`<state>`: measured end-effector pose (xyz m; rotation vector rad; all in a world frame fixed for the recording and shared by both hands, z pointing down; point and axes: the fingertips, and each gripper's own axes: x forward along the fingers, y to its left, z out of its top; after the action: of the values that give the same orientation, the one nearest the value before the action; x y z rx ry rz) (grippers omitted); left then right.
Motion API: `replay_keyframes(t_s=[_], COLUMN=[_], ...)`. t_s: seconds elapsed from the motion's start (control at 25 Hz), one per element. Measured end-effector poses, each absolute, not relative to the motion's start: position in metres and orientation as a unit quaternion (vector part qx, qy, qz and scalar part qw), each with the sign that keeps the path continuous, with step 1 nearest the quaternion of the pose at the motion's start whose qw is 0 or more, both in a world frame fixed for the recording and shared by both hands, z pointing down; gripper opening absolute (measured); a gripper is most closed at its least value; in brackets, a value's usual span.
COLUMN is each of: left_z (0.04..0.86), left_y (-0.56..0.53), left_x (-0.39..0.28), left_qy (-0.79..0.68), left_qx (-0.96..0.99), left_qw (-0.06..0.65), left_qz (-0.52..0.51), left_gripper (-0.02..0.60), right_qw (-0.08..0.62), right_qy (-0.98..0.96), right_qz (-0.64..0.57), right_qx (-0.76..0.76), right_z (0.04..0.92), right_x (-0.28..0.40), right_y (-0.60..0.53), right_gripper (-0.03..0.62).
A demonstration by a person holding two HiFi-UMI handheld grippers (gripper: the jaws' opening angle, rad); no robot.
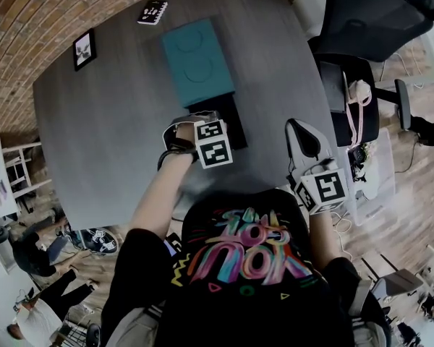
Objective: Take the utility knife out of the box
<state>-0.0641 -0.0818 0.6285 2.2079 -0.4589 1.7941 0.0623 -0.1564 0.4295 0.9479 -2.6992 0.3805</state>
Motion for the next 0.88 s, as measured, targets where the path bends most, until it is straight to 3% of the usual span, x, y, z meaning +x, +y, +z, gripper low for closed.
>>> replay_keyframes(t_s=[0.48,0.88], left_z=[0.601,0.548], left_y=[-0.091,-0.111], left_x=[-0.063,-0.081], left_qy=[-0.191,-0.303], left_qx=[0.760,0.762], left_qw=[0.115,0.077], left_qz=[0.611,0.568], left_gripper=[0.055,0.055], right_qw=[0.123,0.126], right_qy=[-0.931,-0.951], right_qz=[0.123,0.109], right_qx=[0.320,0.260], right_z=[0.420,0.416], right_x=[0.069,0.038], right_y=[-0.161,-0.158], right_gripper=[-0.002,-0.002])
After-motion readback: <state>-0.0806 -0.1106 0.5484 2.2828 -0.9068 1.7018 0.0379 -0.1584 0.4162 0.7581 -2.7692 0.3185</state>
